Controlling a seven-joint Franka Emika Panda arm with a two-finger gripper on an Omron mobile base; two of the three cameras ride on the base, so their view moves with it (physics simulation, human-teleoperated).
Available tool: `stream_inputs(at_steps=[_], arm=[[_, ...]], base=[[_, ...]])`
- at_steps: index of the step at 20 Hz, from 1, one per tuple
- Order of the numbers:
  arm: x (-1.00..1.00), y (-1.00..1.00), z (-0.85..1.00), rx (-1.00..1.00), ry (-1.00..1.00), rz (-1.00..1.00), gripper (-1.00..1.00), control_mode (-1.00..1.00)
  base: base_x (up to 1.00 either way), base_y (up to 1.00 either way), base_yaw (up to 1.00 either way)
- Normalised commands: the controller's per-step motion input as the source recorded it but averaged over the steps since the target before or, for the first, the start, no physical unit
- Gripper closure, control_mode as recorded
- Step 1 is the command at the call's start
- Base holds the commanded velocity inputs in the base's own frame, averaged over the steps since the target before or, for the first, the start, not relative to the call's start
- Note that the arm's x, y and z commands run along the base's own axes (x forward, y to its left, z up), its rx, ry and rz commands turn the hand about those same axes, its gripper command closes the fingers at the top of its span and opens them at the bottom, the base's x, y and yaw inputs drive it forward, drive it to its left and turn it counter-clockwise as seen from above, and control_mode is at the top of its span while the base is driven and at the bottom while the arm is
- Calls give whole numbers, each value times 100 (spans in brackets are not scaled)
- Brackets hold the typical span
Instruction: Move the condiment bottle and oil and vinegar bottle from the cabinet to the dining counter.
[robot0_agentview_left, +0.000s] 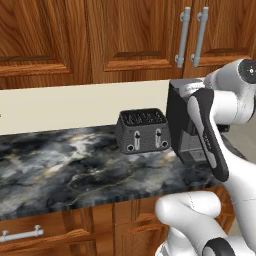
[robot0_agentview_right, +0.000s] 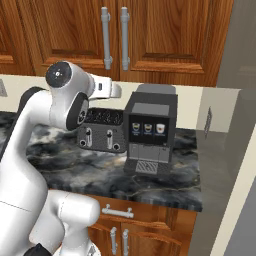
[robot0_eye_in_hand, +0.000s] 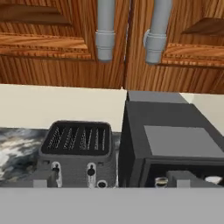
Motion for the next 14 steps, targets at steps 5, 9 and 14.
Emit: stream_inputs(at_steps=[5, 9, 14], arm=[[-2, -22, 53, 2, -27, -8, -100, -100], [-3, -27, 51, 6, -30, -5, -100, -100], [0, -34, 39, 2, -32, -2, -100, -100]], base=[[0, 0, 0], [0, 0, 0], [0, 0, 0]])
